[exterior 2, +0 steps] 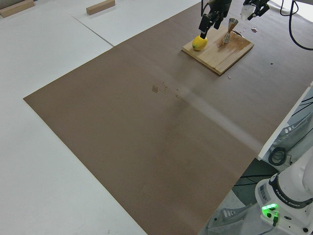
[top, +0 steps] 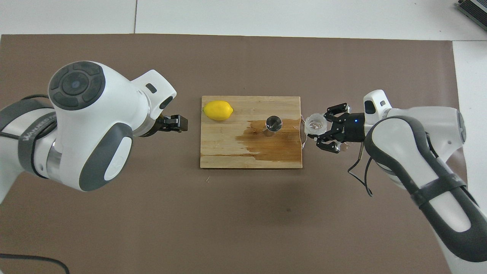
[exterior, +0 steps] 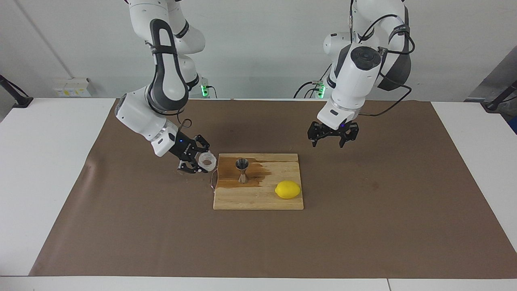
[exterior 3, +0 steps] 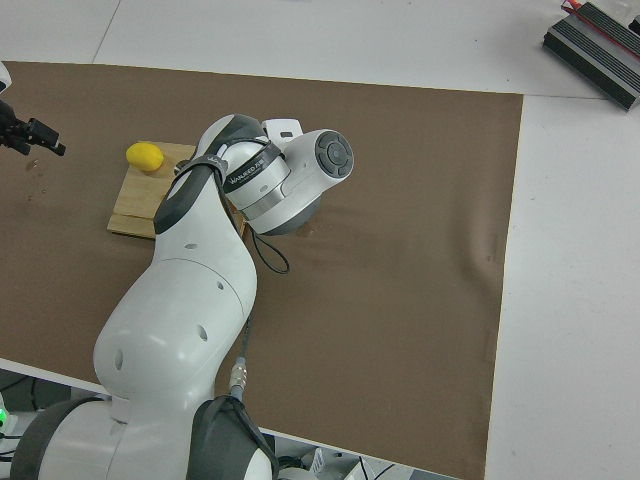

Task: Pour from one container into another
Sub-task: 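Carry the white cup with the right gripper above the metal cup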

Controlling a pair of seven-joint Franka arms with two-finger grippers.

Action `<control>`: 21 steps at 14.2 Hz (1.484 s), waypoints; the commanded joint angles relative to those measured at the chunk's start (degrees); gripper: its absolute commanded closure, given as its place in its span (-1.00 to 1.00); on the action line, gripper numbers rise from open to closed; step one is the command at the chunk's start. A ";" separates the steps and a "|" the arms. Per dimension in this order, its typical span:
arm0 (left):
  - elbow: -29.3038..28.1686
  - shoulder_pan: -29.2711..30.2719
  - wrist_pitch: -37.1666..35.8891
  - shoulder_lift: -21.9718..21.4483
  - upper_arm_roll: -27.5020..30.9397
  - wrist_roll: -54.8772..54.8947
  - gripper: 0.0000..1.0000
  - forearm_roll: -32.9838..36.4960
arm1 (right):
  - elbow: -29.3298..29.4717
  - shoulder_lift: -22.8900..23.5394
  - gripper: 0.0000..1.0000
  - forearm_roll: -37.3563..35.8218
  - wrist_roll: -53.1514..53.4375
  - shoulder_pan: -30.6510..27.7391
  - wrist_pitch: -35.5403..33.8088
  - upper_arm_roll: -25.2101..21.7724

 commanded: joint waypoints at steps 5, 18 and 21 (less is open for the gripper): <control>0.88 -0.58 -9.34 -7.45 12.35 16.10 -1.00 0.88 | 3.81 -3.42 0.42 -27.37 32.88 8.33 -0.34 0.15; 8.53 -0.58 -17.46 -8.16 19.31 21.02 -1.00 0.44 | 10.05 -2.90 0.49 -58.51 58.22 13.88 -9.66 0.15; 7.39 -0.58 -17.63 -8.96 18.95 20.84 -1.00 0.44 | 10.67 -1.85 0.48 -60.09 60.33 14.14 -9.04 0.15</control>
